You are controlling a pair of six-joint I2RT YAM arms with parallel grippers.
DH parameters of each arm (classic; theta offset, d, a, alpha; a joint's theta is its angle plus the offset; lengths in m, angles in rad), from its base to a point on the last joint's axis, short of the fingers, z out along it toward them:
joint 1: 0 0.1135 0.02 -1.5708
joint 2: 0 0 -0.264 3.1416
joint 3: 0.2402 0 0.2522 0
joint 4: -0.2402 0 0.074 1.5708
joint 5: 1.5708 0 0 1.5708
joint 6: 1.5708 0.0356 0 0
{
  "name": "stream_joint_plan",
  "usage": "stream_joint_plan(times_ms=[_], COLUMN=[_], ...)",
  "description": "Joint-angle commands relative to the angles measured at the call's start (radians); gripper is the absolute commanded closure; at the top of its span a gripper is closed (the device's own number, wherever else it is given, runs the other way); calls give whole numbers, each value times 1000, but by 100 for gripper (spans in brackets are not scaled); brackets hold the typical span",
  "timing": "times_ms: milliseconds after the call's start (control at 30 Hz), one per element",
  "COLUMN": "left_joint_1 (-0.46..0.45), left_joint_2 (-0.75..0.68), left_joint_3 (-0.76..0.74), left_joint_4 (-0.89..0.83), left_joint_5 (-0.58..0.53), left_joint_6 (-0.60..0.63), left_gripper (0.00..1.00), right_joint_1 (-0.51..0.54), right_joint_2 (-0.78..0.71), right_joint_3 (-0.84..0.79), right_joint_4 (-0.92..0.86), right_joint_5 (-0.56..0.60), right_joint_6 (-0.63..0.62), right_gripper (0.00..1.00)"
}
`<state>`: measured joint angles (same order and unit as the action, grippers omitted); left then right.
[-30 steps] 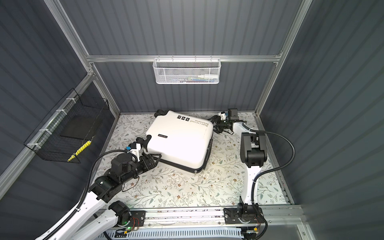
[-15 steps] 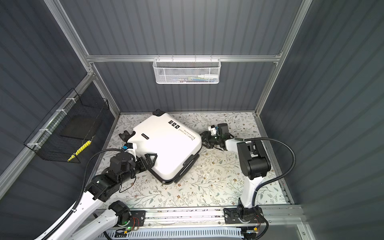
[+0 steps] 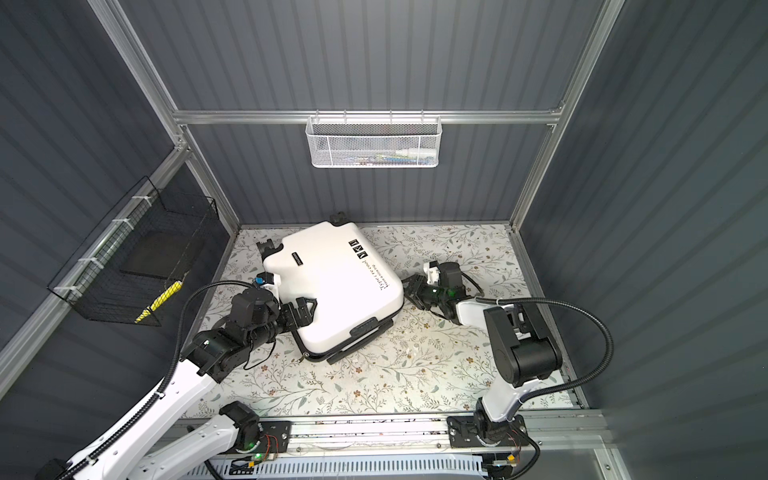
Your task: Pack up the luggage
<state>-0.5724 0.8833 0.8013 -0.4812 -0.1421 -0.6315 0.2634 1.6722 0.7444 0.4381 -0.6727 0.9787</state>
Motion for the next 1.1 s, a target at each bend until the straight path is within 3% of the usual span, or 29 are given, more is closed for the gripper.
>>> stream_joint_plan(times_ms=[0, 433, 567, 667, 867, 1067], left_joint_1=[-23, -23, -23, -23, 10, 177], left_joint_2=[63, 241, 248, 212, 128, 180], left_joint_3=[26, 94, 114, 132, 180, 245], left_joint_4=[114, 252, 237, 175, 39, 4], left_joint_5=[184, 314, 341, 303, 81, 131], left_joint_6=[62, 68, 87, 123, 169, 199], left_gripper=[0, 0, 0, 0, 0, 0], right_joint_1=[54, 58, 57, 43, -74, -109], right_joint_2=[-70, -286, -380, -462, -546, -538], right_joint_3=[-17, -184, -212, -203, -175, -73], right_joint_4=[-48, -79, -166, -303, -453, -598], right_joint_5=[-120, -77, -40, 42, 105, 159], right_joint_6=[-58, -63, -105, -164, -196, -280], right_gripper=[41, 42, 42, 41, 36, 32])
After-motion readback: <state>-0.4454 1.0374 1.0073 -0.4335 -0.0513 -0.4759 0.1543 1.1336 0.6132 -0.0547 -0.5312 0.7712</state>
